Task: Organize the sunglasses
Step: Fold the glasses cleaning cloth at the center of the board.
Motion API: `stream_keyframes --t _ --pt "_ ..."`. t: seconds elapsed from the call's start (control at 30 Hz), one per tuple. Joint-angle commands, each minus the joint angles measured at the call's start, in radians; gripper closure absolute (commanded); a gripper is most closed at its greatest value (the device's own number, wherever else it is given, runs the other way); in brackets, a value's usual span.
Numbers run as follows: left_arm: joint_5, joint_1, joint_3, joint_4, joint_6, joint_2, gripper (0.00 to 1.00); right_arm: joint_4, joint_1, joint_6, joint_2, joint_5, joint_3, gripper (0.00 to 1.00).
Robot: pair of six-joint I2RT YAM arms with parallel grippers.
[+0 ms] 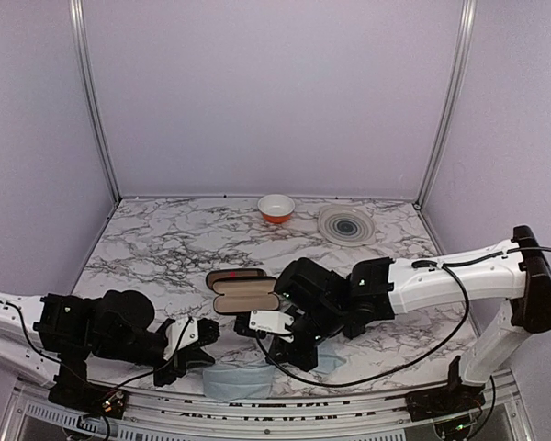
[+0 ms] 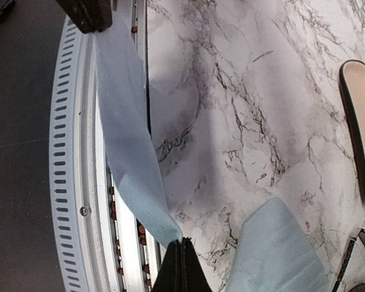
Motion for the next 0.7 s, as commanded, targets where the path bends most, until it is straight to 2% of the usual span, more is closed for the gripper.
stream_keyframes --t 0.0,0.27,0.67 --pt "-0.005 0.061 -0.017 0.057 0.0 0.013 1.0 0.016 -0.039 -0.041 0.022 -0.004 0.043 1.0" --pt "-0.047 0.126 0.005 0.087 0.005 0.123 1.0 0.044 -0.097 -0.086 0.091 -0.029 0.054 1.0" --pt "-0.129 0.19 -0.018 0.219 -0.048 0.292 1.0 0.081 -0.187 -0.147 0.193 -0.088 0.068 1.0"
